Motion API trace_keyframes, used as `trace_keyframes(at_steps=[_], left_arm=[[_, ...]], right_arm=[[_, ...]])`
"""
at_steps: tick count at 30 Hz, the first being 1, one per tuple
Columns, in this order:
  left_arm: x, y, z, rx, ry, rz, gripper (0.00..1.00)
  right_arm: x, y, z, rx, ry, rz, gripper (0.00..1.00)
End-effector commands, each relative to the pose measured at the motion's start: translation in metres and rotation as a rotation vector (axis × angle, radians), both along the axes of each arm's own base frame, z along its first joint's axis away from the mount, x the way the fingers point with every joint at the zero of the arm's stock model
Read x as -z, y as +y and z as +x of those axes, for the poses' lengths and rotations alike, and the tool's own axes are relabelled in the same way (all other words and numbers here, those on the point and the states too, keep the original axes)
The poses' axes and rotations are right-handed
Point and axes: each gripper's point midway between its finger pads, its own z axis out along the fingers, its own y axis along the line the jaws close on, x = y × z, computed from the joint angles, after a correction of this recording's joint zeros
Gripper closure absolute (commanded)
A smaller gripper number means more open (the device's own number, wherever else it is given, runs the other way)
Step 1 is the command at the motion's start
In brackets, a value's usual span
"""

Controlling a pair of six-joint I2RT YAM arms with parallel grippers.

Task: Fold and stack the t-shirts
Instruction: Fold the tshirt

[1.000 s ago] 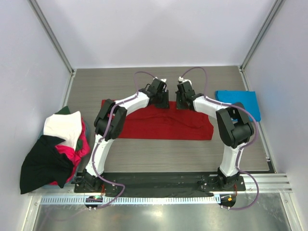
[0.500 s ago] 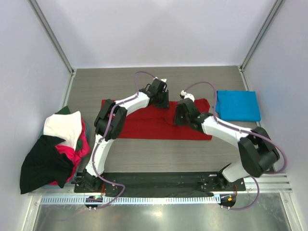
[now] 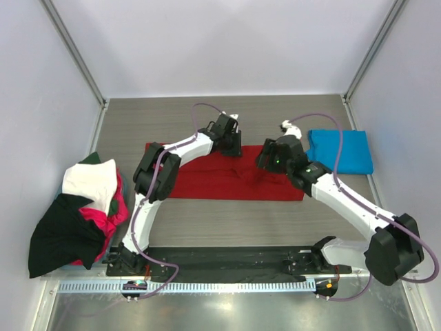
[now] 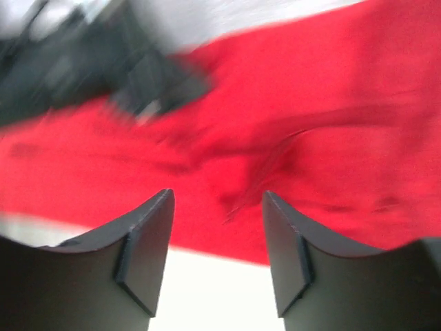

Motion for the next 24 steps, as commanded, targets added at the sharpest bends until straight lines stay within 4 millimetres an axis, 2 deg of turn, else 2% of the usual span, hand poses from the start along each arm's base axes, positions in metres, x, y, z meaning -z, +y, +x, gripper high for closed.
trace_keyframes(at_steps=[1,3,4,6,7,8,10,11,13,15,17,21,22,24], left_arm=[[-0.044,-0.004,-0.013,0.041,-0.060,-0.030,0.64],[-0.054,0.000,-0.015,0.018,-0.074,-0.028,0.61],[-0.070,0.002,-0.015,0.009,-0.098,-0.043,0.58],[-0.082,0.006,-0.018,-0.007,-0.114,-0.051,0.55],[-0.080,0.011,-0.023,-0.014,-0.111,-0.037,0.50],[-0.098,0.013,-0.023,-0.023,-0.146,-0.052,0.47],[-0.100,0.018,-0.033,-0.019,-0.168,-0.018,0.37],[-0.112,0.019,-0.038,-0.013,-0.192,-0.024,0.35],[-0.117,0.014,-0.052,0.029,-0.218,-0.009,0.32],[-0.117,0.004,-0.070,0.090,-0.230,0.003,0.32],[-0.115,-0.002,-0.080,0.154,-0.251,0.033,0.33],[-0.105,-0.021,-0.099,0.278,-0.286,0.114,0.40],[-0.095,-0.025,-0.101,0.302,-0.279,0.134,0.41],[-0.095,-0.034,-0.107,0.346,-0.290,0.152,0.41]], right_arm=[[-0.004,-0.059,0.022,0.180,-0.007,-0.052,0.41],[0.000,-0.072,0.029,0.227,0.010,-0.043,0.44],[0.008,-0.085,0.036,0.271,0.035,-0.044,0.44],[0.012,-0.092,0.044,0.302,0.051,-0.044,0.42],[0.018,-0.096,0.047,0.316,0.070,-0.049,0.41],[0.021,-0.100,0.051,0.328,0.076,-0.054,0.40],[0.025,-0.104,0.059,0.335,0.079,-0.077,0.40],[0.025,-0.105,0.061,0.319,0.074,-0.105,0.40],[0.032,-0.109,0.064,0.319,0.078,-0.136,0.43],[0.044,-0.107,0.063,0.274,0.090,-0.156,0.47],[0.048,-0.109,0.064,0.282,0.074,-0.158,0.47],[0.064,-0.113,0.057,0.278,0.075,-0.154,0.48],[0.063,-0.112,0.059,0.278,0.056,-0.139,0.48],[0.069,-0.116,0.053,0.293,0.057,-0.133,0.49]])
